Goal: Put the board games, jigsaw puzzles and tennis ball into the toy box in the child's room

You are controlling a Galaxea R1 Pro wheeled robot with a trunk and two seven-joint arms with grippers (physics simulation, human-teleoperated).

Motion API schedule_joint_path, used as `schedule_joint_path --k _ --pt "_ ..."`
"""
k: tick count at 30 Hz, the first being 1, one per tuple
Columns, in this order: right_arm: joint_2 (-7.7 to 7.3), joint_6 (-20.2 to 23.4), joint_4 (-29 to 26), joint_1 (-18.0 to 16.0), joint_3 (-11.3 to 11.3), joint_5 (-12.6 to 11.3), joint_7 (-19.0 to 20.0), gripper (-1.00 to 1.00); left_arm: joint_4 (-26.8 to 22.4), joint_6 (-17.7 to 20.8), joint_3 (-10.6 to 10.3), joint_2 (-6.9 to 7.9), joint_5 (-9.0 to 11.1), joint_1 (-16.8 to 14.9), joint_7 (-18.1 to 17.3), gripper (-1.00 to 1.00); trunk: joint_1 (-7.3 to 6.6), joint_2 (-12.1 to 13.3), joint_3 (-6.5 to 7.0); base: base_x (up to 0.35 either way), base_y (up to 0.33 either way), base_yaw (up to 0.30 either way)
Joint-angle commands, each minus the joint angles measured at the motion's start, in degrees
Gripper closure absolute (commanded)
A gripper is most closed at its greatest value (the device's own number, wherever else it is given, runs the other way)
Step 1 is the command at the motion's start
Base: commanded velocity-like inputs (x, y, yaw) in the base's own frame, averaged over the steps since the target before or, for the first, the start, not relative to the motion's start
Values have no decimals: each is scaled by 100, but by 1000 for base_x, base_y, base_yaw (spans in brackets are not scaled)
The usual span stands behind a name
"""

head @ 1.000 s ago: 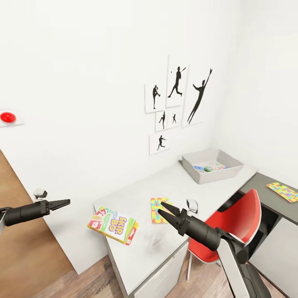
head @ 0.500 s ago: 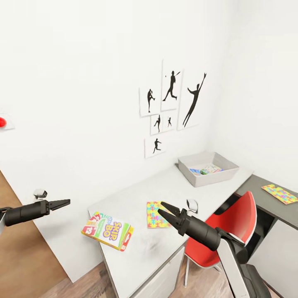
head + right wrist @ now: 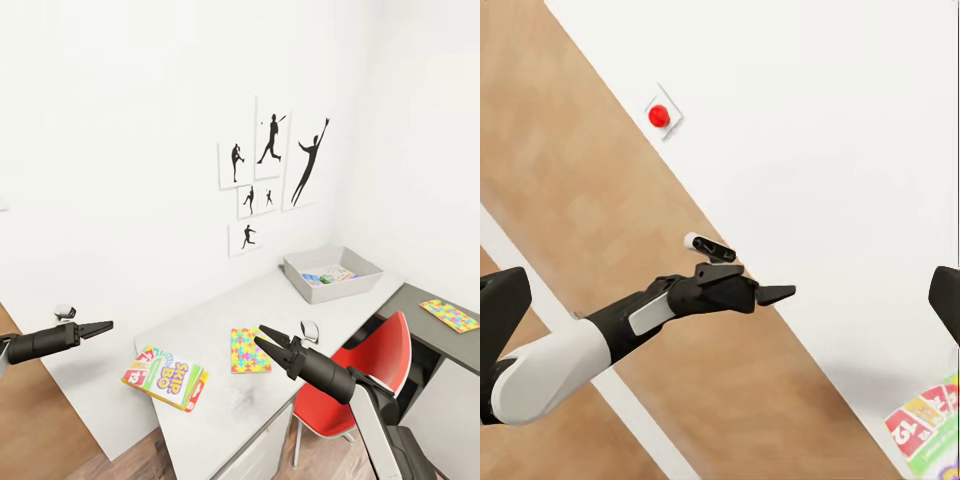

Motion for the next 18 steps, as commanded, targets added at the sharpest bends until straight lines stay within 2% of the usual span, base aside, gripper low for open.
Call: schedule_joint_path --k 1,14,18 --pt "1 43 0 -6 0 -38 -4 -100 0 61 1 1 -3 -5 -23 -100 4 -13 -13 44 -56 0" --pt "0 43 0 -7 -5 -38 -2 -100 20 69 -7 -6 -4 -5 -23 -100 4 -13 -13 10 -13 0" --pt "0 43 5 -9 -6 -38 -7 -100 189 98 -4 -10 -6 -5 -23 -100 4 -13 -13 0 0 0"
